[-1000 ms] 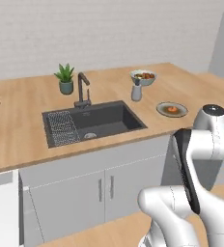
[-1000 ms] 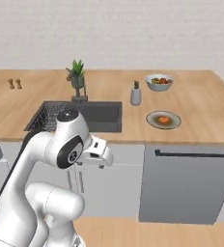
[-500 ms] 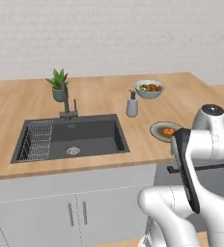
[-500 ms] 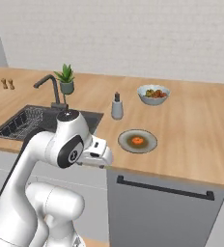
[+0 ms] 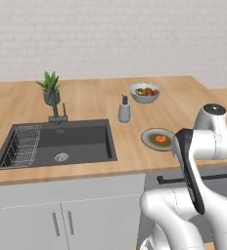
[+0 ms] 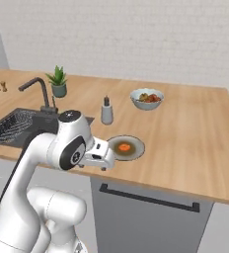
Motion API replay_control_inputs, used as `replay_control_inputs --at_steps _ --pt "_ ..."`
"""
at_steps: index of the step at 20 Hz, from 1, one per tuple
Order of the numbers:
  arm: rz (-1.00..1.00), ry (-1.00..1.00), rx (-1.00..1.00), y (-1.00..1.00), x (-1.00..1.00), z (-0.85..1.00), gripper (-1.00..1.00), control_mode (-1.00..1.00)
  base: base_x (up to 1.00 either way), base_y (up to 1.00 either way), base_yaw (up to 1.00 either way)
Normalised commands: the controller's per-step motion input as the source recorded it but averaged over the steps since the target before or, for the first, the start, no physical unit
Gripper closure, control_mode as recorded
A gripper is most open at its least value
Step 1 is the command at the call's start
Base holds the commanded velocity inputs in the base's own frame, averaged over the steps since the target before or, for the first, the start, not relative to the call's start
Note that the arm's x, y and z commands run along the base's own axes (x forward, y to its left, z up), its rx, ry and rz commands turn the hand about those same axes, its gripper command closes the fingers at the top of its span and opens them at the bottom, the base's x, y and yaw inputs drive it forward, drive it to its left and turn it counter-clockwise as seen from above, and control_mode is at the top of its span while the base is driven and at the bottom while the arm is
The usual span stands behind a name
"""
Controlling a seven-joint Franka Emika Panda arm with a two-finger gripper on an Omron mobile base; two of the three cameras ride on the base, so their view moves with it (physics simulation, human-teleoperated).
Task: Pick up the knife from the drawer and place it on the cutting board. Then place the meat from the plate to the cutting board.
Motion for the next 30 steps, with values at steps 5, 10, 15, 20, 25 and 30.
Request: replay_control_inputs --at_steps 5,10,15,20,25,30 --pt "0.00 0.00 0.00 0.00 0.00 0.00 -1.00 1.00 0.52 0.00 -0.02" --pt "0.00 0.00 0.00 0.00 0.00 0.00 -1.00 1.00 0.46 0.00 -0.04" --pt "0.00 0.00 0.00 0.00 0.00 0.00 -1.00 1.00 0.53 0.00 -0.02" --pt "0.00 0.00 0.00 0.00 0.00 0.00 -1.00 1.00 0.03 0.00 0.00" --pt "0.00 0.00 0.00 0.00 0.00 0.00 -1.00 1.00 0.00 0.00 0.00" --pt "0.00 0.00 0.00 0.00 0.00 0.00 -1.00 1.00 0.00 0.00 0.00"
